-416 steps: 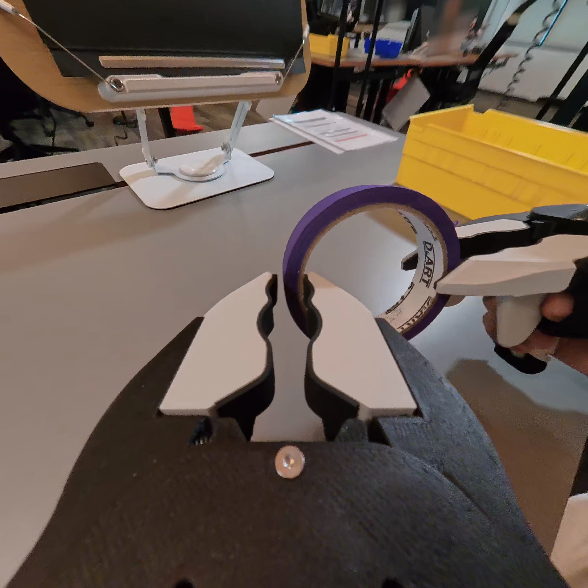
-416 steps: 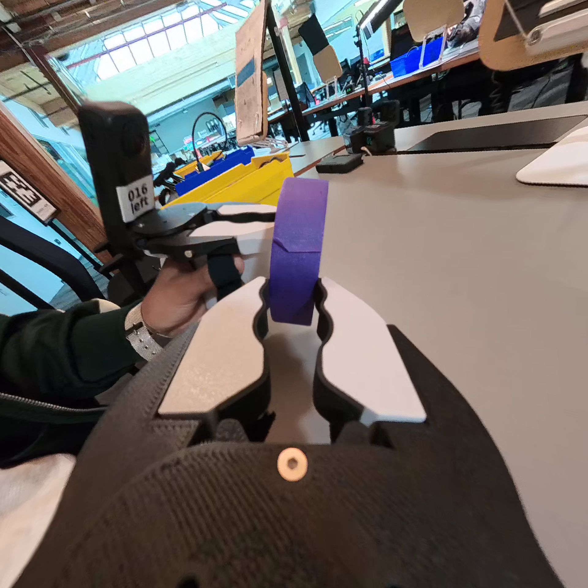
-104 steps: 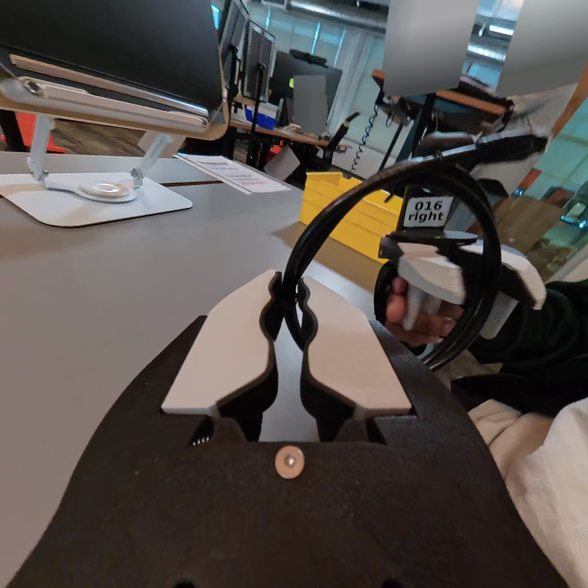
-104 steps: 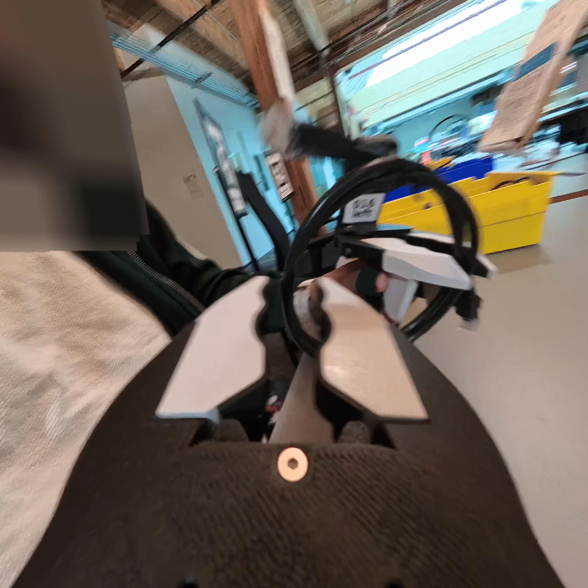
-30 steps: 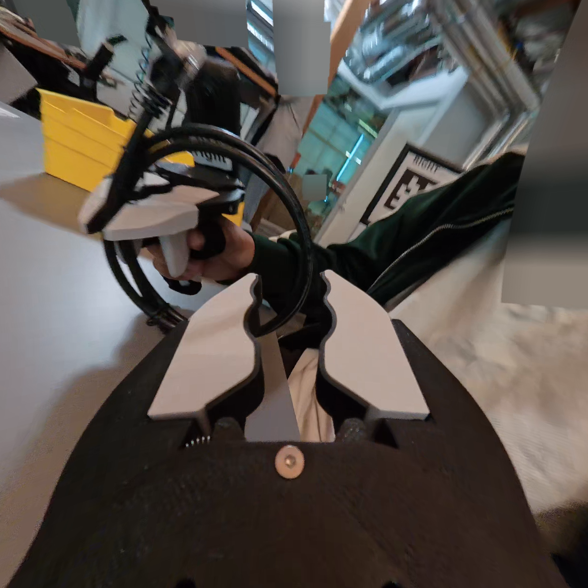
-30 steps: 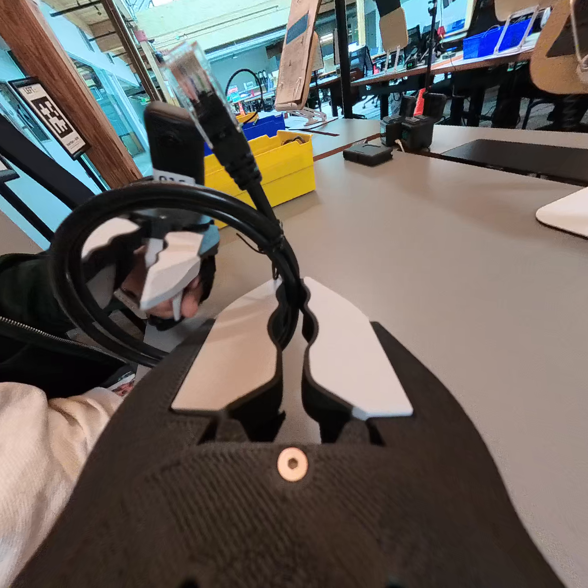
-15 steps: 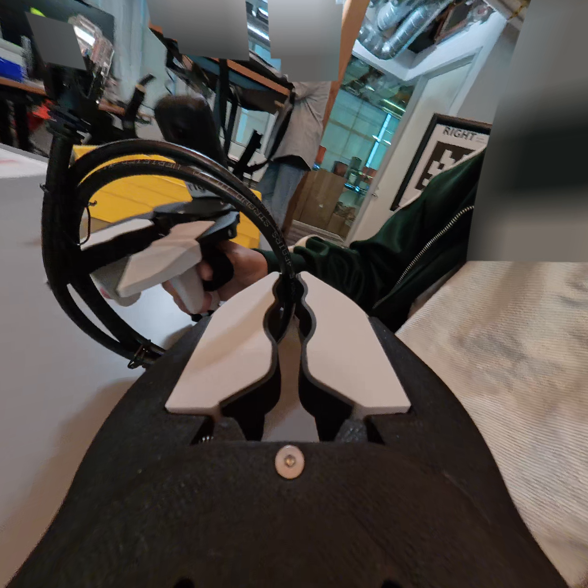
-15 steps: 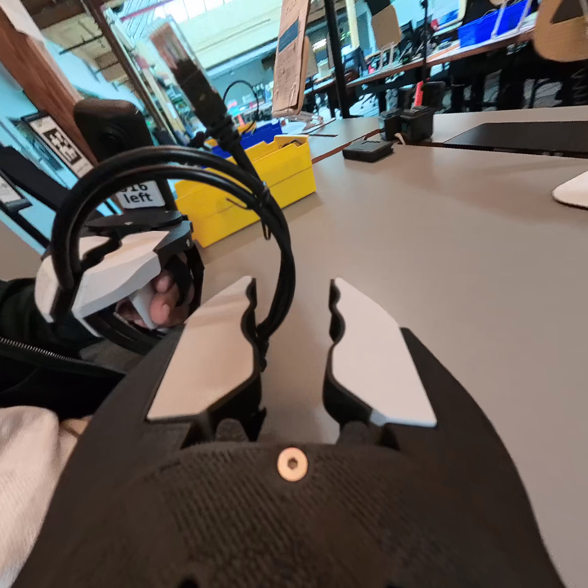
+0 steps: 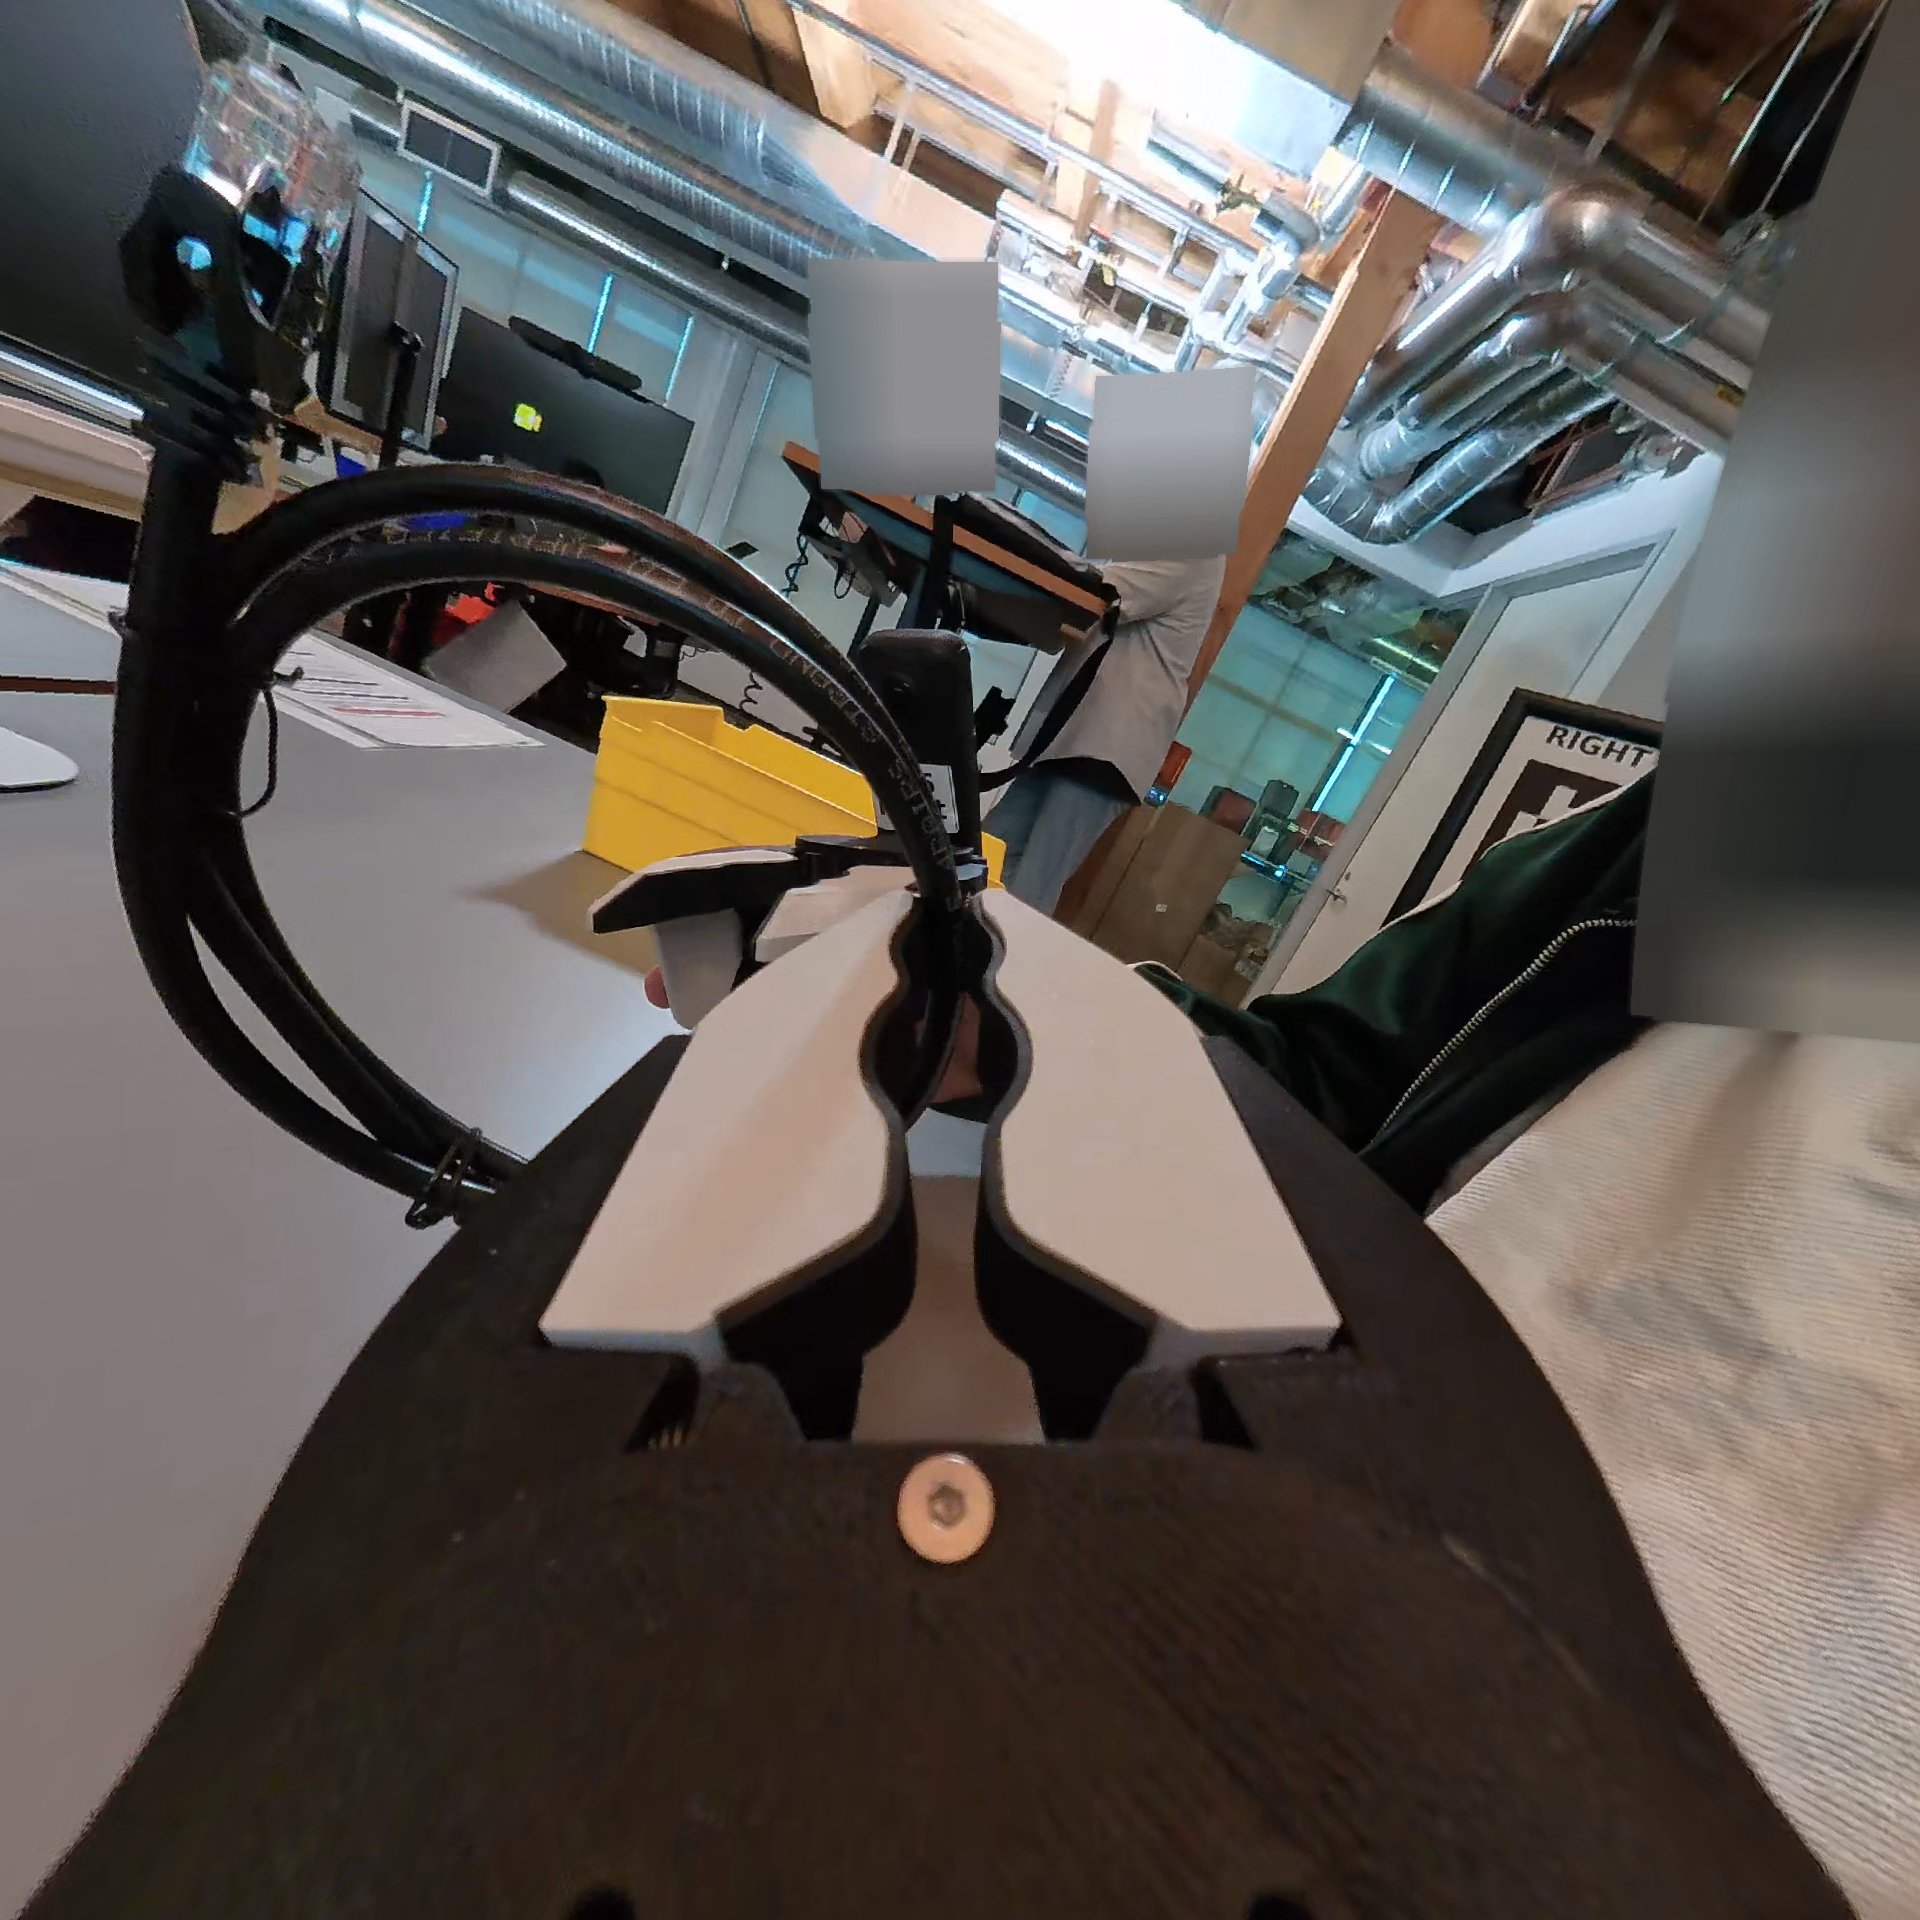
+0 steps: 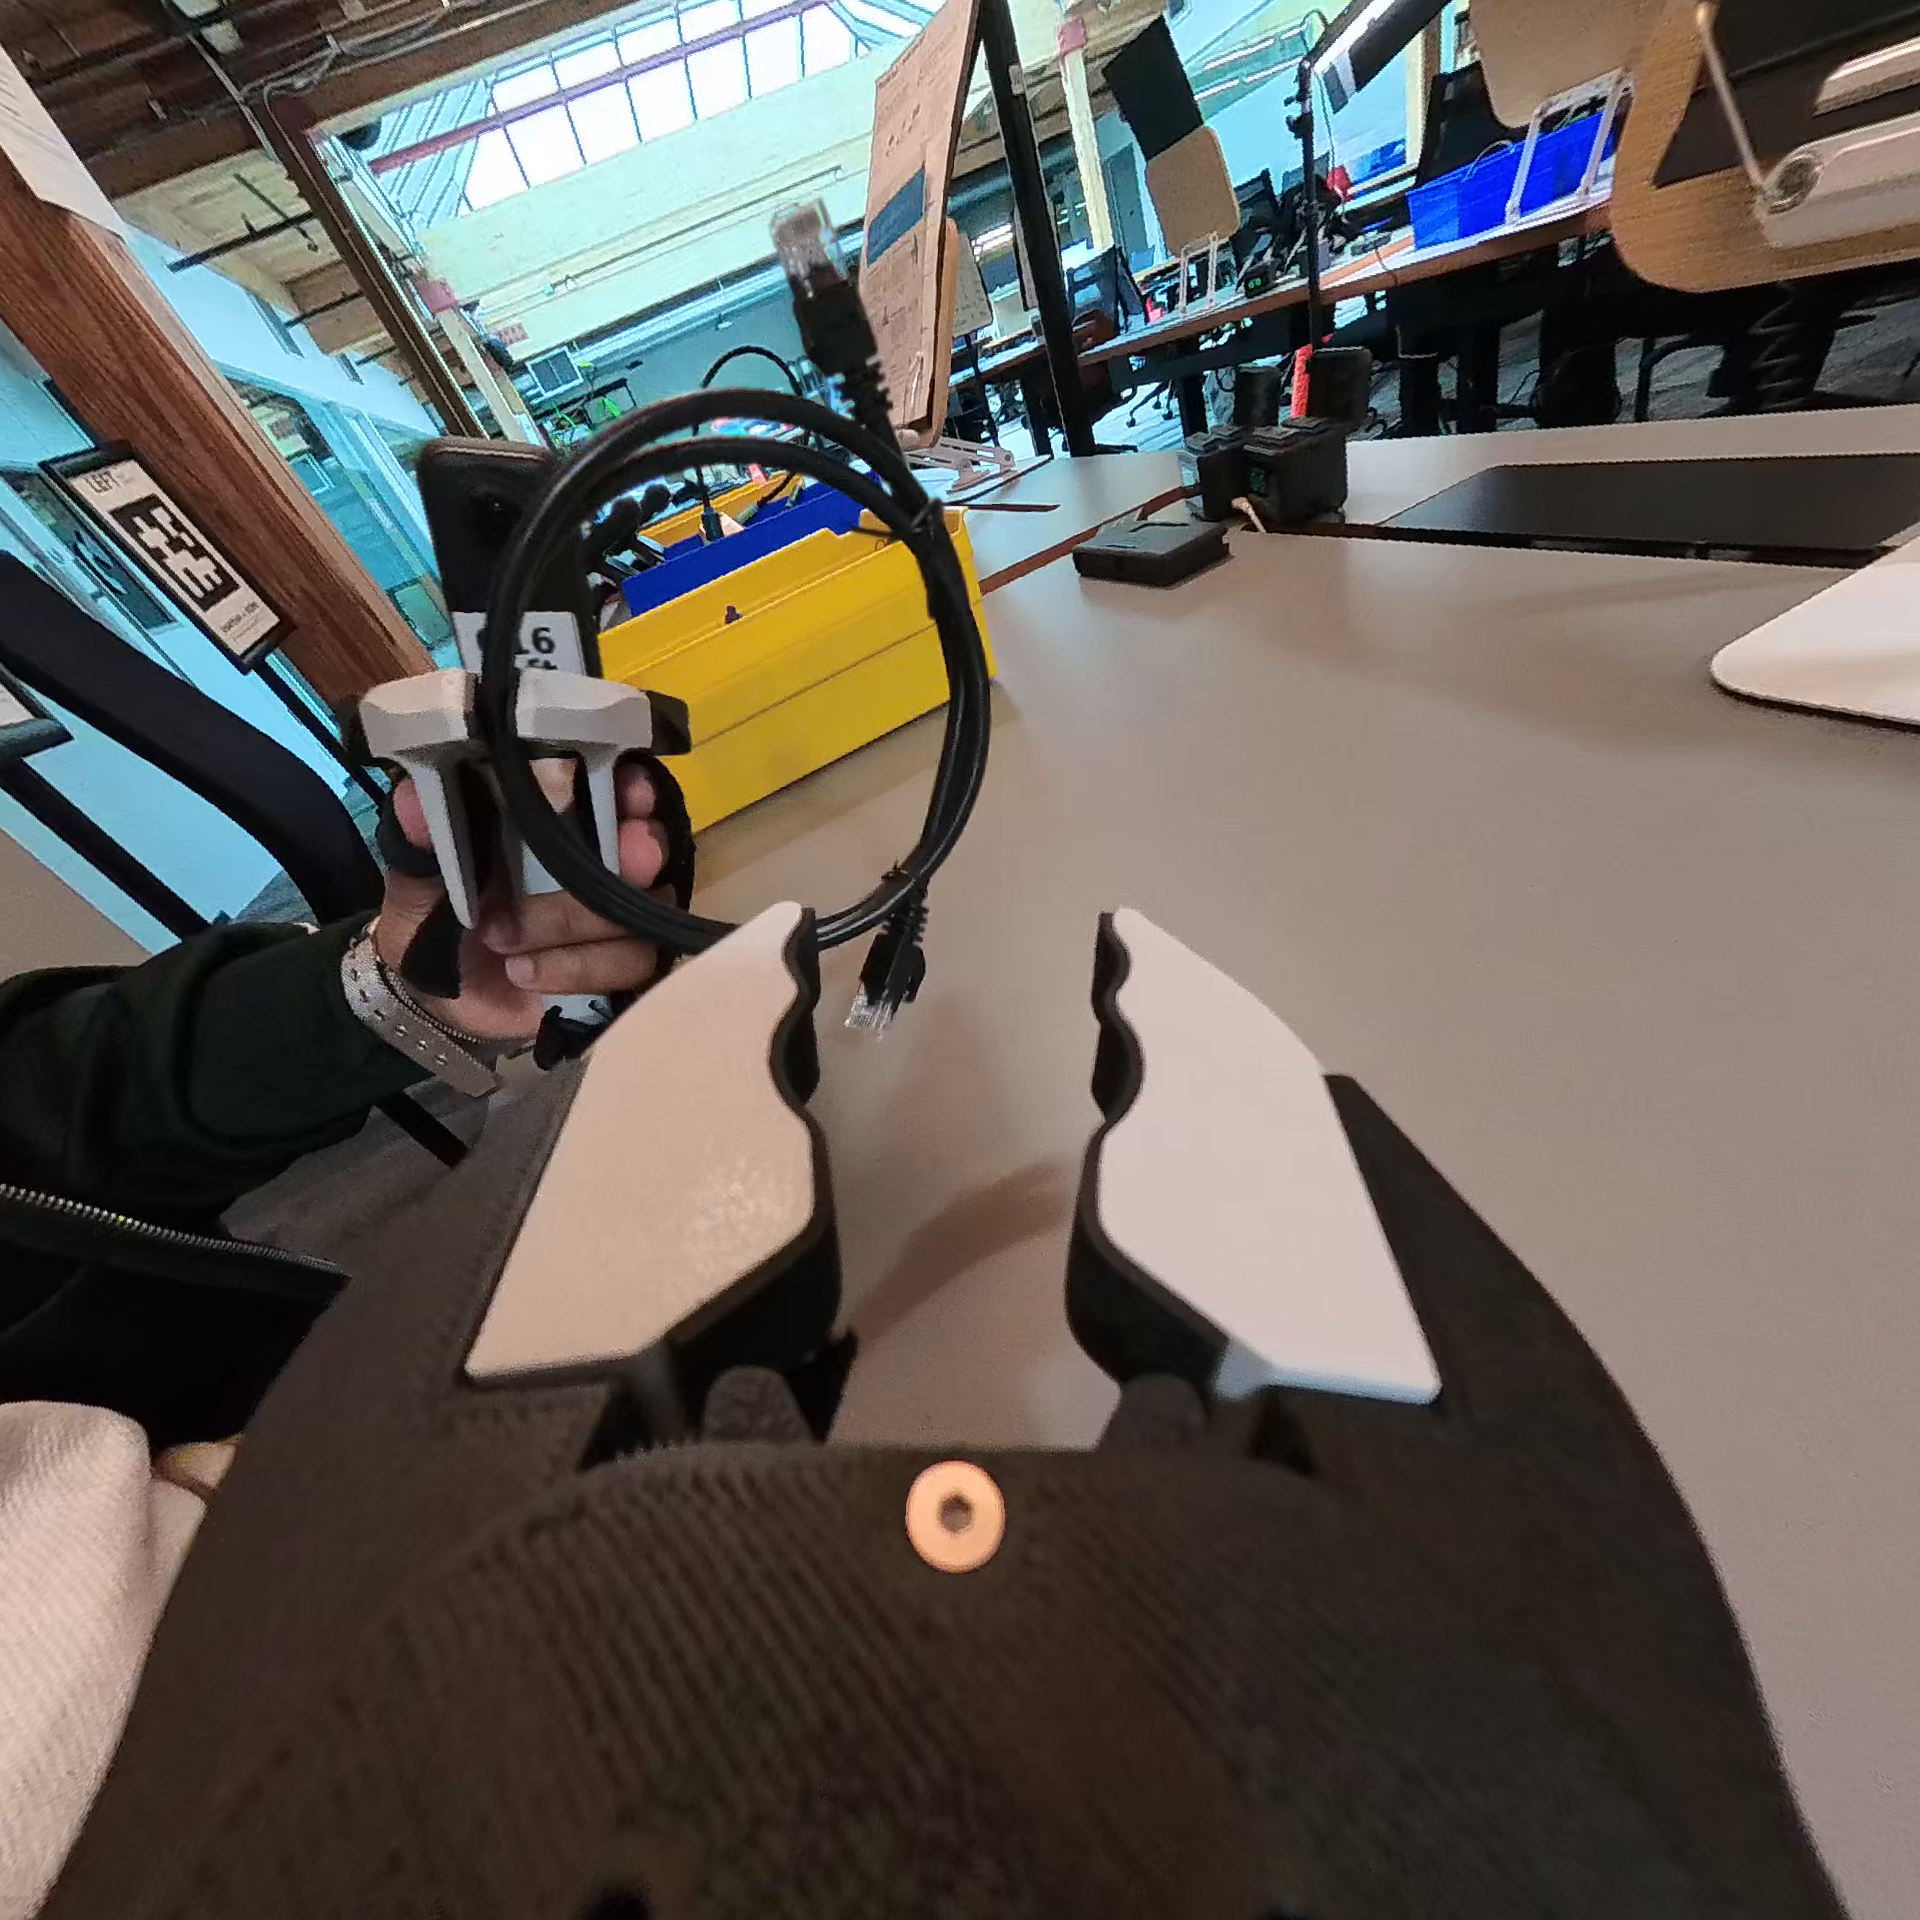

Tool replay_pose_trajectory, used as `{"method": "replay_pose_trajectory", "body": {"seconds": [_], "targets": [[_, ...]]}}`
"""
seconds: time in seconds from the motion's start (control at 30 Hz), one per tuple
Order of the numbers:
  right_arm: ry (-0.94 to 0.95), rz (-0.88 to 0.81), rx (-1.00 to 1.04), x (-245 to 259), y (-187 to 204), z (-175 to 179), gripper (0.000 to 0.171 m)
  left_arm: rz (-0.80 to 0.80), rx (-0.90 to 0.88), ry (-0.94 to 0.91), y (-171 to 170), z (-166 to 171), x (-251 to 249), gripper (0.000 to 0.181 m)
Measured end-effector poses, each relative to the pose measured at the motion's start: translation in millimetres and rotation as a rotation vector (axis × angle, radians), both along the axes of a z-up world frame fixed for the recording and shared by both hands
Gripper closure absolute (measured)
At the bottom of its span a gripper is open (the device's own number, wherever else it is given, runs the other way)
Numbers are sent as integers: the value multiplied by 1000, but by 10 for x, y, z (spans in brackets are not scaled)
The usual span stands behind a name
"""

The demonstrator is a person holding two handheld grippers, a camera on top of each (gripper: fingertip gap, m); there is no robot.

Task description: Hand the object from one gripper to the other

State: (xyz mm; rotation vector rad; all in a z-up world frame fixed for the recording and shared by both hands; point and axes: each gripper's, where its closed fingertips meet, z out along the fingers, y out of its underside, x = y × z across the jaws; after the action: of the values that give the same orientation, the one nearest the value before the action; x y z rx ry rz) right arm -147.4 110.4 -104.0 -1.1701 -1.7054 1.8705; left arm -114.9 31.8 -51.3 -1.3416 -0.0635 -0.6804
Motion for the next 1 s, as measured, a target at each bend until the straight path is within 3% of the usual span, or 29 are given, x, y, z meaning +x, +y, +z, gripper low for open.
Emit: {"method": "replay_pose_trajectory", "body": {"seconds": [0.53, 0.63, 0.8, 1.0], "targets": [[53, 27, -25, 48, -49, 111, 122, 10, -72, 83, 79, -116, 79, 176], [91, 125, -98, 168, -176, 249, 139, 70, -140, 181, 133, -227, 66, 176], [70, 283, -290, 327, -423, 396, 139, 105, -226, 370, 220, -390, 167, 176], [67, 356, -283, 416, -642, 392, 142, 58, -245, 420, 272, -473, 300, 176]]}}
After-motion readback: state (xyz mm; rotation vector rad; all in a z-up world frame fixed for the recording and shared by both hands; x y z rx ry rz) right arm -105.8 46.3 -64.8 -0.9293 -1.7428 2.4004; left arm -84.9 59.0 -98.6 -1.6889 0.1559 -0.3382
